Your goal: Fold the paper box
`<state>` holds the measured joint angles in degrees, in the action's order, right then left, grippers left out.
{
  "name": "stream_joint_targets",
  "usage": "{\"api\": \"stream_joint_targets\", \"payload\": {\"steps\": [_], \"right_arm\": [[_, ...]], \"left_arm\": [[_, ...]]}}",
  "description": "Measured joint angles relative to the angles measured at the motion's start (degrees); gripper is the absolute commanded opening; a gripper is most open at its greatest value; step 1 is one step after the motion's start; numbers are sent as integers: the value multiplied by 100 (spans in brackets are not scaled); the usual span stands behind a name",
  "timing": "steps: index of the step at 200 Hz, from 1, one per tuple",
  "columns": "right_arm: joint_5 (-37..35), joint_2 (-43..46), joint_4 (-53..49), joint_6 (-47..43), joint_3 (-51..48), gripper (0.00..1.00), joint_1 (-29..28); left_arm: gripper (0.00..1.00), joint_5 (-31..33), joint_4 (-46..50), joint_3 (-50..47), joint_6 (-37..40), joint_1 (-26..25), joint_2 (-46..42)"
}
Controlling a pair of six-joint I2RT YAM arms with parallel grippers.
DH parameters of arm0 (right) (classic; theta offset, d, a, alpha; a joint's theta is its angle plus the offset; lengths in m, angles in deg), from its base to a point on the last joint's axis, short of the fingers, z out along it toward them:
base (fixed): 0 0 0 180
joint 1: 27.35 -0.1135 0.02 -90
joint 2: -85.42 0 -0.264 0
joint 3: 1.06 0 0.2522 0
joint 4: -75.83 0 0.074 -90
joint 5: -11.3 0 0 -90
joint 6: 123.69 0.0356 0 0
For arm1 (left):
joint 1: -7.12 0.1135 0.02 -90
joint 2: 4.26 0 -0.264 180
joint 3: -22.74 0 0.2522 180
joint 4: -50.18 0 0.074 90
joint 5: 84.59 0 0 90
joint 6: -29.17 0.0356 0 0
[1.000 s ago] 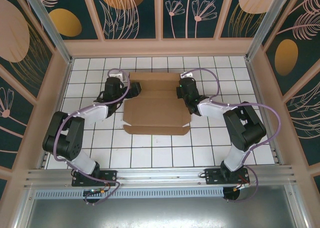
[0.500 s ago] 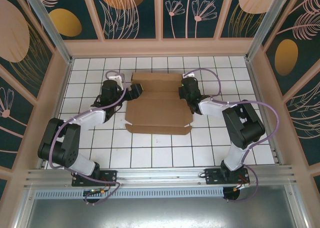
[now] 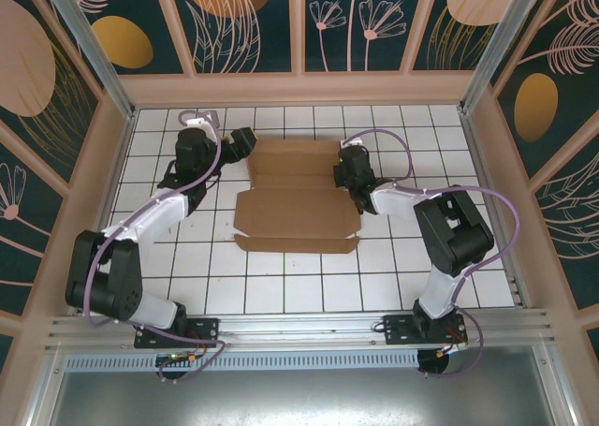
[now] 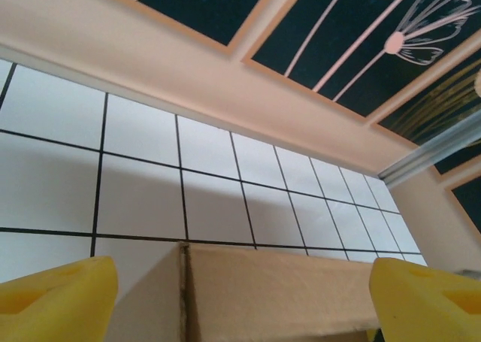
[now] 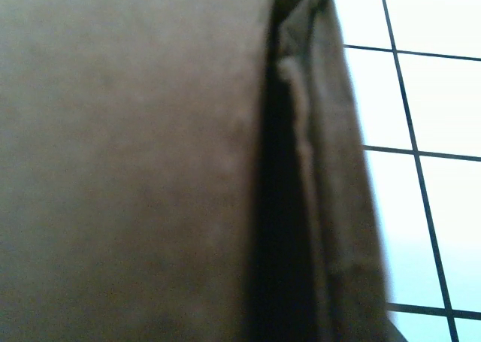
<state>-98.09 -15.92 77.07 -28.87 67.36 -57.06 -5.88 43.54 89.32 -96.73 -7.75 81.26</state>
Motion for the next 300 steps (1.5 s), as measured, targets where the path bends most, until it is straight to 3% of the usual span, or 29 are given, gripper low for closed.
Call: {"api": "stream_joint_targets", "payload": {"steps": [52, 72, 92, 138, 160, 186, 197, 212, 235, 260, 300], "right_arm": [[-22, -55, -37, 2, 63, 0, -31], [-39, -63, -59, 2, 81, 0, -44], [-50, -63, -74, 24, 85, 0, -61], [-44, -63, -243, 155, 162, 20, -146], [-22, -61, -256, 168, 170, 13, -155], [-28, -50, -282, 170, 170, 8, -140], [-24, -50, -297, 177, 179, 16, -140], [72, -48, -361, 177, 210, 49, -140], [470, 28, -472, 140, 221, 71, -153], [984, 385, -586, -7, 203, 81, -76], [1753, 1440, -466, 50, -85, 87, 302]], "left_arm": [[64, -566, -551, -170, -675, 111, 1025], [51, -717, -1036, -321, -944, 127, 1078], [43, -787, -1453, -544, -1150, 127, 1075], [41, -796, -1974, -813, -1397, 133, 1078], [53, -769, -1952, -813, -1364, 133, 1075], [53, -671, -1663, -734, -1224, 131, 1014], [53, -649, -1499, -658, -1139, 127, 988], [51, -627, -1331, -557, -1045, 127, 984], [49, -612, -1233, -505, -925, 127, 986], [48, -592, -1228, -472, -822, 127, 1001], [48, -581, -1189, -442, -737, 127, 1005]]}}
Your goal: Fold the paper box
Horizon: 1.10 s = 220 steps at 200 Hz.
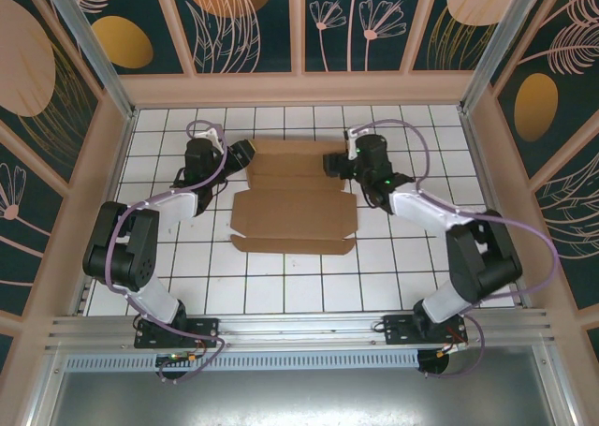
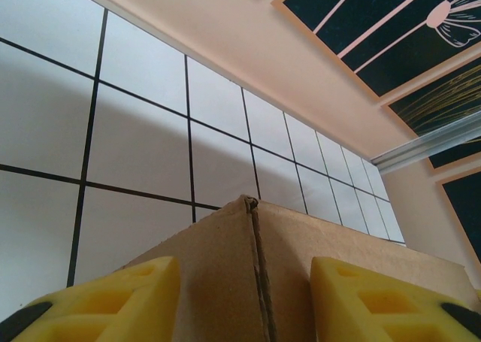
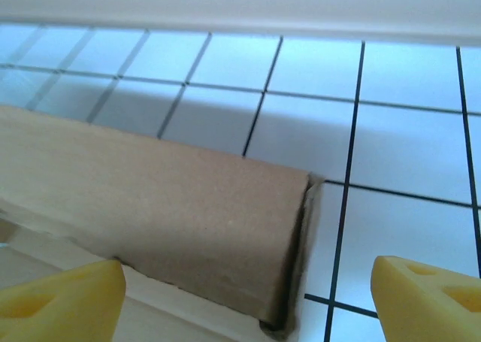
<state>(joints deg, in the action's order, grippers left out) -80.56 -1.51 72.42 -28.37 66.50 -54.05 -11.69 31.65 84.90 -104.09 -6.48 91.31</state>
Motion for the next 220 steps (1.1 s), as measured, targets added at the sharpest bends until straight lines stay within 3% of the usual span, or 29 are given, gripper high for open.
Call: {"api": "stream_joint_targets", "payload": {"steps": [11, 27, 41, 72, 106, 153, 165, 188, 220], "right_arm": [[275, 271, 90, 94, -114, 84, 170], [708, 531, 192, 225, -149, 69, 442], [929, 564, 223, 299, -76, 66, 579], [1099, -83, -210, 319, 691, 63, 592], [1082, -590, -476, 483, 815, 39, 592], [1108, -675, -367, 625, 780, 40, 581], [1056, -675, -374, 667, 780, 50, 570], [776, -634, -538, 734, 820, 57, 573], [490, -409, -1071, 673, 997, 54, 535]], "left_arm": [[48, 0, 0, 0, 15, 0, 0], [47, -2, -2, 4, 17, 0, 13], [46, -4, -7, 11, 17, 0, 17], [45, -4, -4, 15, 17, -4, 17], [42, -42, -219, 17, -48, -4, 144], [31, -52, -348, 101, -160, -4, 284], [37, -52, -313, 249, -166, -2, 404], [65, -39, -26, 494, -103, 2, 492], [76, 376, 964, 516, 251, -11, -70]]}}
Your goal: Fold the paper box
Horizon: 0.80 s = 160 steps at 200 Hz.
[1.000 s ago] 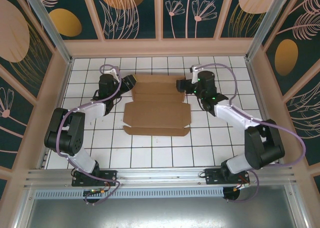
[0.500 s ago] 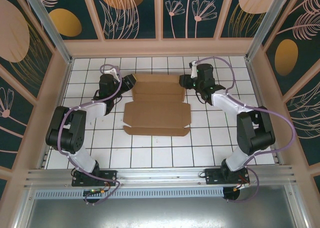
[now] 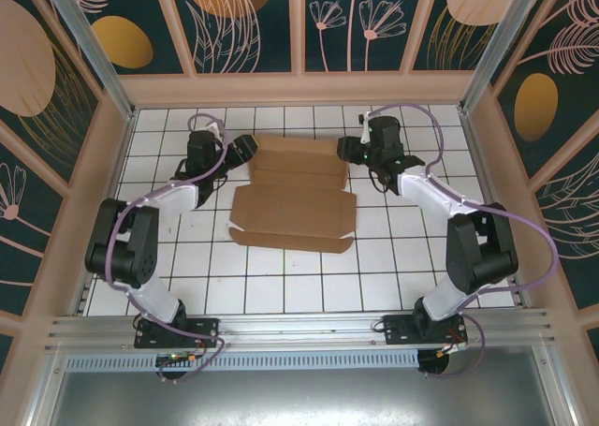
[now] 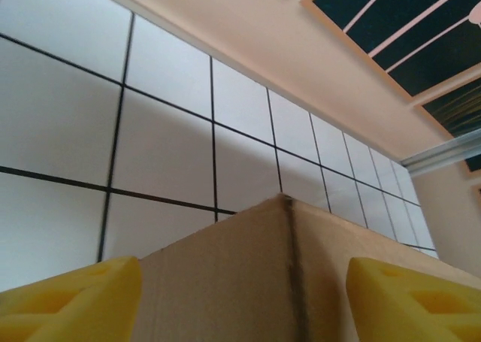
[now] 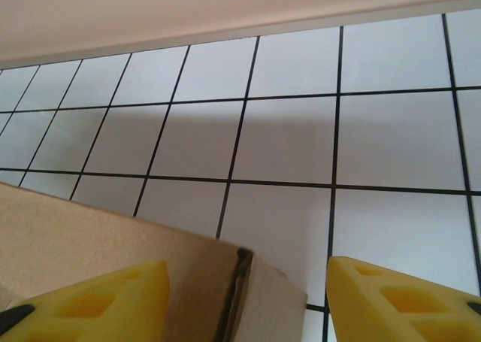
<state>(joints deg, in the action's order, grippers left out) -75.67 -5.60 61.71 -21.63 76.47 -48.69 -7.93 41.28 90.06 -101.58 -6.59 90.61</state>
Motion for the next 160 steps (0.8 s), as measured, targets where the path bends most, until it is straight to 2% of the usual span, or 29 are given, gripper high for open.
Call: {"api": "stream_joint_targets", "payload": {"steps": [33, 39, 42, 74, 108, 135, 160], "right_arm": [[-203, 356, -334, -468, 184, 42, -363], [-225, 389, -378, -627, 227, 40, -507], [-229, 400, -413, -706, 254, 39, -579], [-155, 264, -929, -1462, 688, 29, -1513], [-48, -455, -1410, -1722, 1198, 25, -2159], [-173, -1303, -1685, -1755, 1580, 16, -2304], [-308, -2000, -1838, -1683, 2013, 15, -2098]], "left_arm": [[87, 717, 588, -46, 214, -20, -1379], [97, 844, 603, -76, 199, -20, -1635], [98, 914, 612, -92, 195, -20, -1762], [99, 1394, 321, -798, -516, -7, -2708], [99, 1342, 686, -1113, -671, 9, -2656], [99, 1410, 984, -1093, -599, 9, -2653], [98, 1427, 981, -1213, -527, 9, -2776]]}}
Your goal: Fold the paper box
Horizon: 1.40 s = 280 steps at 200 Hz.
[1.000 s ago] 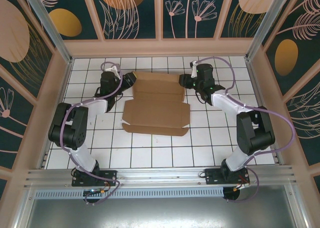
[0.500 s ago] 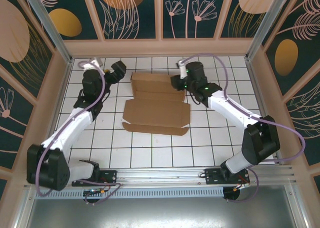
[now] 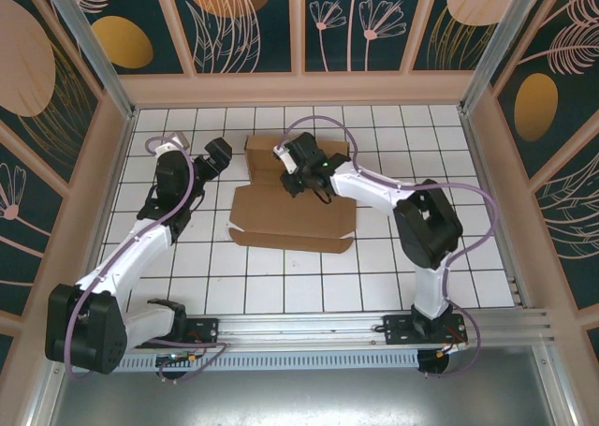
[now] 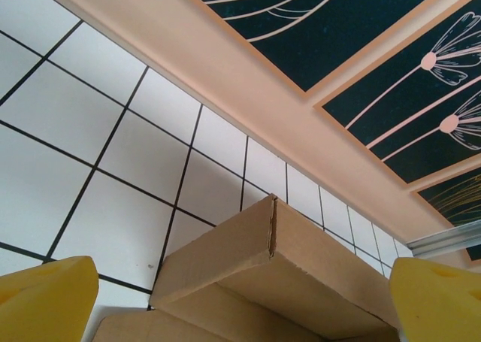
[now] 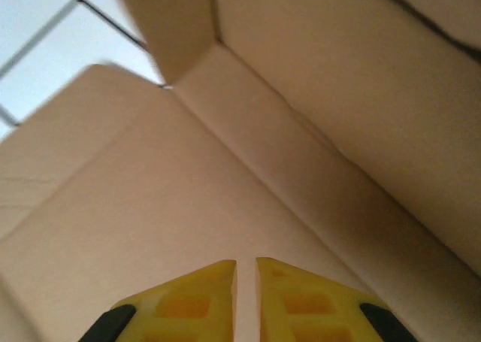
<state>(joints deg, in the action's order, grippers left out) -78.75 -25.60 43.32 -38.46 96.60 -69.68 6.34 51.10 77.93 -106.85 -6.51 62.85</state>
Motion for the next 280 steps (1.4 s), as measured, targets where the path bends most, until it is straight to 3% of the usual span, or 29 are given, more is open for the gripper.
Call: {"api": "stream_joint_targets", "payload": {"steps": [63, 123, 132, 162, 209, 231, 280], "right_arm": [[310, -752, -157, 492, 2131, 16, 1080], [925, -2658, -385, 984, 4664, 18, 2420], [918, -2614, -350, 966, 4599, 19, 2448], [920, -1718, 240, 920, 3110, 22, 2328], [1014, -1095, 461, 968, 2267, 34, 2181], [730, -826, 509, 1071, 1941, 41, 2188], [96, 162, 699, 1333, 1058, 45, 2430]], "left_arm": [[99, -275, -63, 4, 157, 0, 229], [98, -752, -286, 4, 188, 0, 402], [93, -802, -358, 4, 208, 0, 409], [59, -916, -317, 264, 321, -116, 761], [26, -1167, 7, 2004, 234, -1338, 3034], [12, -1252, 254, 3040, 236, -1759, 4214], [2, -1340, 1086, 4594, 376, -2286, 5882]]}}
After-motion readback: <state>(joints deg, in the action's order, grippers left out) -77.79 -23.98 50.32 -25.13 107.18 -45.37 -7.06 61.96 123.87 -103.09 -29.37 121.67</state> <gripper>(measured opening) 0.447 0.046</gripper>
